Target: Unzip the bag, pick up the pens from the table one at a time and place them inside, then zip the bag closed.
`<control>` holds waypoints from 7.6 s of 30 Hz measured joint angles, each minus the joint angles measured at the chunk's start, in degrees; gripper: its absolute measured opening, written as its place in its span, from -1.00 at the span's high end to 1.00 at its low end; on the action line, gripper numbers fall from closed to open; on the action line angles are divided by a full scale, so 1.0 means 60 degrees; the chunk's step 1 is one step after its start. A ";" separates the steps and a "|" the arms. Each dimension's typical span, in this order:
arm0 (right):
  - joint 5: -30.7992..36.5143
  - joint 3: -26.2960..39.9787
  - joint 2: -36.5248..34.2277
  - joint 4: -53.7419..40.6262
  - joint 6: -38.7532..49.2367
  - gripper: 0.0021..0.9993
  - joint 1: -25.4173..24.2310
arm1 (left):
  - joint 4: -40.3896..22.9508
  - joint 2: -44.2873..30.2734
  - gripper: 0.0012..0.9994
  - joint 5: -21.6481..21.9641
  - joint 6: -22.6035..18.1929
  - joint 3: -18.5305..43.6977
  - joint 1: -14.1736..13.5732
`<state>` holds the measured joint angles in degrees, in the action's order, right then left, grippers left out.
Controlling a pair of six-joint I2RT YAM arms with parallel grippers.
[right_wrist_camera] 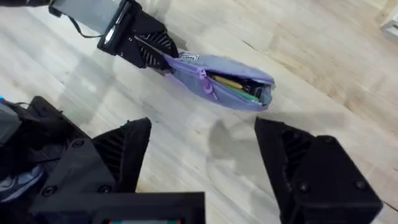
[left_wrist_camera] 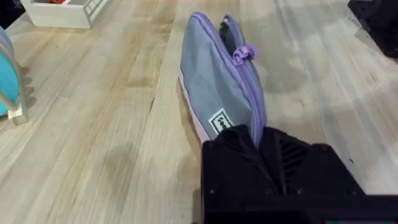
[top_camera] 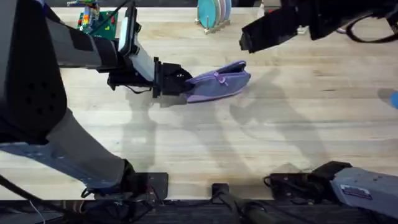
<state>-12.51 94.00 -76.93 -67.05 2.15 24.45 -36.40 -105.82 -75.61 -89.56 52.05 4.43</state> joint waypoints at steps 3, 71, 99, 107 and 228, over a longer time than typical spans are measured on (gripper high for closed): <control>0.0000 0.0000 -0.0210 -0.0239 0.0000 -0.99 0.0098 | 0.0000 0.0000 0.92 0.0000 0.0000 0.0000 0.0000; 0.2102 -0.4149 -0.2578 0.5573 -0.3071 -0.11 0.2087 | 0.0011 0.0000 0.92 0.0000 0.0000 0.0000 0.0036; 0.2370 -0.4149 -0.2784 0.5672 -0.3085 0.93 0.2229 | 0.0036 0.0000 0.92 0.0029 0.0000 0.0000 0.0034; 0.2523 -0.4149 -0.2615 0.5548 -0.3078 0.93 0.2261 | 0.0036 0.0000 0.92 -0.0019 0.0000 0.0000 0.0033; 0.1006 -0.4546 0.1999 0.2553 -0.0171 -0.99 -0.2703 | -0.2491 0.3172 -0.99 0.2357 0.1674 0.0404 0.0000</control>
<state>-6.48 66.72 -64.94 -51.73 1.12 8.23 -51.35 -86.79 -61.47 -79.51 54.47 4.43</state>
